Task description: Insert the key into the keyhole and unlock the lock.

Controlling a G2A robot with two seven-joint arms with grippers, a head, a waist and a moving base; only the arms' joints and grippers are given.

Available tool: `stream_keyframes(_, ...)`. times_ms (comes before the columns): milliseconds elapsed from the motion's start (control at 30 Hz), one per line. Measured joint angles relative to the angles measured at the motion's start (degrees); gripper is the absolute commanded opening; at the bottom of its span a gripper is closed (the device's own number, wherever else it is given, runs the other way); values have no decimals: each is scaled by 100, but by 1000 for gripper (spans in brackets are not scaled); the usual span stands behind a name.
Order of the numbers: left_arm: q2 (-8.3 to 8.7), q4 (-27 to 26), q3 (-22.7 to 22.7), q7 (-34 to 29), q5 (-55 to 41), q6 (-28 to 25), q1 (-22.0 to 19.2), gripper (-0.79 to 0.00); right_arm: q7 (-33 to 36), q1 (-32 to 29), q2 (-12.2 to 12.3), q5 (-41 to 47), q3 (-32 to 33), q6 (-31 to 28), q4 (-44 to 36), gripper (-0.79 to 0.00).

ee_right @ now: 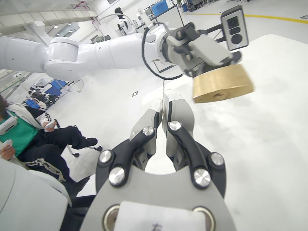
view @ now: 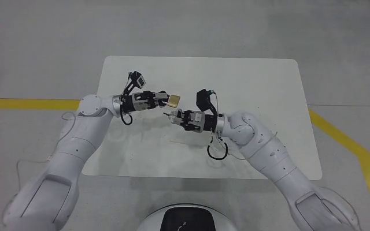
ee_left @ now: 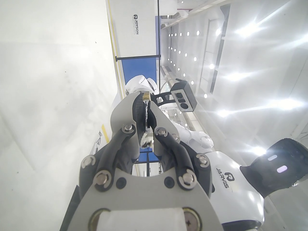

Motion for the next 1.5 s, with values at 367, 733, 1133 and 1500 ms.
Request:
stream_keyframes(367, -62, 274, -14, -342, -79, -100, -106, -785, -835, 185, -140, -518, 119, -47, 534, -785)
stream_keyframes(733, -106, 284, 15, -607, -20, -163, -148, -785, -1132, 156, -173, -491, 327, -310, 698, -785)
stream_keyframes(1133, 124, -721, -91, 541, 1358, -1316, 248, -785, -1041, 77, -250, 1319, 527, -325, 1349, -785)
stream_keyframes(1500, 365, -1831, -256, 1398, 2373, -2168, 834, -785, -511, 323, -489, 2176, 287, 50, 1776, -785)
